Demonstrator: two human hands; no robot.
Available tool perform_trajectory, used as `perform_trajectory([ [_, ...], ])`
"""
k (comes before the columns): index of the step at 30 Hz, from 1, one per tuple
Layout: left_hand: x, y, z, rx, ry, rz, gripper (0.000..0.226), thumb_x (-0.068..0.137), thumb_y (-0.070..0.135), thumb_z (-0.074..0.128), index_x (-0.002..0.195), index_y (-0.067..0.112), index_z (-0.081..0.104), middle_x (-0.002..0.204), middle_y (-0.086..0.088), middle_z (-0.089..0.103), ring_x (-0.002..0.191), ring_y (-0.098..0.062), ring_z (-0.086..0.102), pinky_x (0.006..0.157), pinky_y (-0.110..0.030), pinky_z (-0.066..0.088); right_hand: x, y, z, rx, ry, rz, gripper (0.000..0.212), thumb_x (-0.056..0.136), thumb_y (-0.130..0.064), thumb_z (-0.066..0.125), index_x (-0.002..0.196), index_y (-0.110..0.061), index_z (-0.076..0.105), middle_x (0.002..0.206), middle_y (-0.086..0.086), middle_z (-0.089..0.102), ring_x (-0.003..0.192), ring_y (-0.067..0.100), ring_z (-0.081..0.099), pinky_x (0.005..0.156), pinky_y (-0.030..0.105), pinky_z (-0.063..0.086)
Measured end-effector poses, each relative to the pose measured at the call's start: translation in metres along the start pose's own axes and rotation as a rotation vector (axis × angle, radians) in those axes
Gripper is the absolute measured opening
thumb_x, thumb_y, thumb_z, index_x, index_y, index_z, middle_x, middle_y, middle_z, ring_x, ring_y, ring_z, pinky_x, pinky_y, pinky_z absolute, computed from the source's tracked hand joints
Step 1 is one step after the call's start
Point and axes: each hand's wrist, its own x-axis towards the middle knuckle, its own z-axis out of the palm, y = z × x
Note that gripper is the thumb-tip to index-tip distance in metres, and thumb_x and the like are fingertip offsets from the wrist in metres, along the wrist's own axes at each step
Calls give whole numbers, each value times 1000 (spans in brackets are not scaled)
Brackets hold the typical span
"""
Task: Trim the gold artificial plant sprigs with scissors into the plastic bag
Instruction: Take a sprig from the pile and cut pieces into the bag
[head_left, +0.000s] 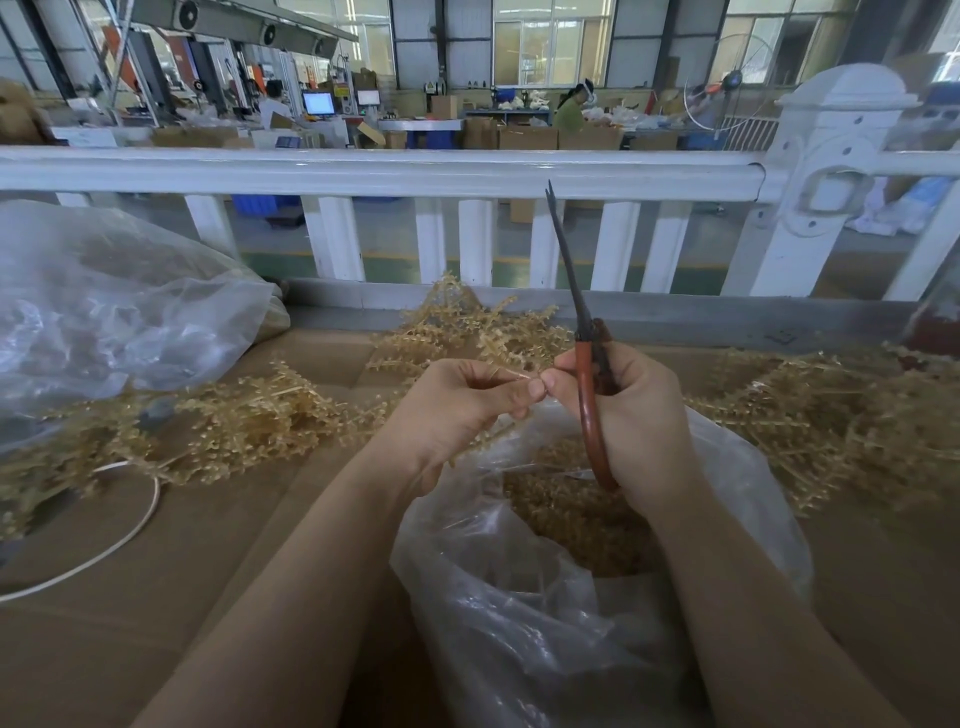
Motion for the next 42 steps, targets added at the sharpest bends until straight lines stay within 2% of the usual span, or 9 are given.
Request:
perform_trajectory([
  [8,3,-3,2,-69,31,60,31,68,34,80,77,5,75,70,7,70,63,0,62,65,-13,45,0,-1,0,14,-22,23,14,78,-26,85,87,-25,74,78,-5,74,77,5,70,74,20,56],
  [11,1,0,-3,-54,91,110,30,83,24,76,61,8,65,57,6,60,49,-6,50,51,-11,40,-1,-1,-4,-5,-90,60,35,67,-49,81,89,-23,74,80,-11,75,81,4,70,76,24,54],
  [14,-2,3,-10,3,142,207,38,88,24,73,74,-9,60,64,-12,51,58,-24,37,49,-16,36,1,2,-8,-135,-147,93,52,53,-72,74,86,-32,67,79,-19,71,81,1,66,73,21,46],
  [19,-5,8,-22,74,231,266,27,89,16,71,65,15,59,54,11,50,50,-2,42,54,-8,39,2,7,-8,-375,-213,52,82,40,-105,52,92,-41,57,90,-25,66,88,-3,60,71,18,42],
  [25,-7,9,-26,164,236,360,22,90,9,69,80,-11,66,63,-11,43,60,-20,36,60,-26,34,-3,9,-7,-596,-282,-48,80,40,-108,40,89,-46,55,79,-23,63,76,-4,59,62,19,41],
  [28,-9,10,-26,178,246,387,16,90,5,69,76,-2,70,62,-7,42,60,-16,36,59,-23,34,-3,9,-7,-622,-281,-61,78,41,-107,39,89,-47,53,80,-23,62,75,-4,57,60,19,39],
  [32,-8,9,-28,180,216,417,35,91,5,68,72,-19,52,59,-3,38,57,-10,34,58,-19,35,-2,9,-8,-631,-271,-84,77,41,-107,40,89,-48,54,79,-24,63,76,-4,57,62,19,42],
  [38,-6,7,-35,194,174,414,36,92,5,67,72,-19,51,55,3,41,55,-9,37,61,-17,39,-3,9,-7,-664,-242,-121,68,42,-107,40,79,-52,52,69,-29,59,69,-8,56,59,17,39],
  [42,-7,7,-38,216,171,408,35,91,5,67,70,-17,48,60,-5,39,58,-14,34,59,-23,35,-3,10,-6,-635,-266,-102,69,42,-108,40,83,-53,53,80,-37,61,74,-5,58,62,21,43],
])
